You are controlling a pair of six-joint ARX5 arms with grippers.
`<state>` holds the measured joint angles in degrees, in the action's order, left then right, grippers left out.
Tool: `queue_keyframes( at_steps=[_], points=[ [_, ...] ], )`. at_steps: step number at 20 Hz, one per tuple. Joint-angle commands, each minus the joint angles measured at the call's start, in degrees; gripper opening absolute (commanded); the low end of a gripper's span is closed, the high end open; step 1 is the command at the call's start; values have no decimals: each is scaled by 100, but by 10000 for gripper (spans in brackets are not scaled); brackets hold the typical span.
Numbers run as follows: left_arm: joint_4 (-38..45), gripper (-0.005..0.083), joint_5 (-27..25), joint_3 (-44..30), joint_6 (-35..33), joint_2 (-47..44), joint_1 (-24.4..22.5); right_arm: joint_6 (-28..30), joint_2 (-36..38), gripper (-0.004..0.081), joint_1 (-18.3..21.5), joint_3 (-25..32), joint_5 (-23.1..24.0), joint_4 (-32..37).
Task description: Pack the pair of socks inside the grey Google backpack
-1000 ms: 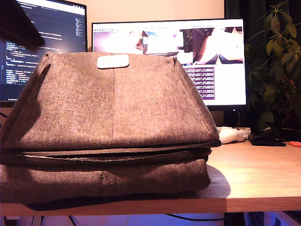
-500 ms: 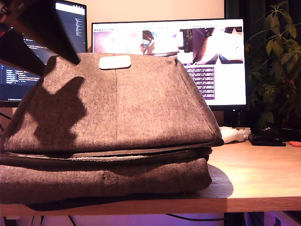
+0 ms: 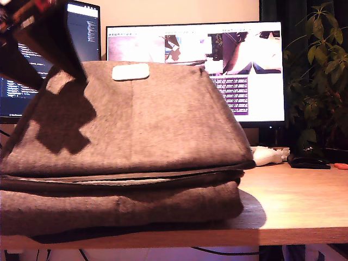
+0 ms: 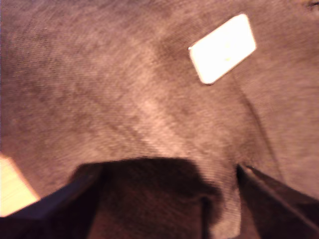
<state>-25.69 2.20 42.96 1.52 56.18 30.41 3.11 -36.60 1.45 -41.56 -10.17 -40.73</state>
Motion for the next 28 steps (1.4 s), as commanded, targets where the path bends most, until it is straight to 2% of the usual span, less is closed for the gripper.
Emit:
queue_keyframes(
  at_steps=[1,2,3,4,5,10,15,18,21,23,27,28],
  points=[
    [-20,384,-129,-61,17,247,-31,31,0,-11,7,20,-42,61],
    [-39,229,-13,-61,15,310,4,31,0,-11,7,20,-42,59],
    [-17,109,136,-61,15,348,39,31,0,-11,7,20,-42,61],
    [7,14,267,-61,0,348,61,31,0,-11,7,20,-42,61],
    [37,-22,367,-57,4,345,68,31,0,-11,7,20,-42,55],
    [-225,-21,717,363,2,337,72,-35,-140,-10,7,20,26,-90],
    [-605,-21,1058,1115,2,337,90,-573,-898,10,7,20,28,-168],
    [-601,-21,1106,1305,-2,339,90,-697,-1429,112,7,20,83,-238],
    [-595,-21,1106,1388,-7,339,87,-1064,-1840,217,9,7,380,-195],
    [-595,-21,1106,1397,-48,339,87,-1261,-2092,299,9,-76,485,-201],
    [-597,-21,1130,1399,-116,339,87,-1399,-2640,520,7,-420,616,-219],
    [-599,-21,1158,1399,-157,339,87,-1403,-2776,544,7,-514,619,-223]
  ],
)
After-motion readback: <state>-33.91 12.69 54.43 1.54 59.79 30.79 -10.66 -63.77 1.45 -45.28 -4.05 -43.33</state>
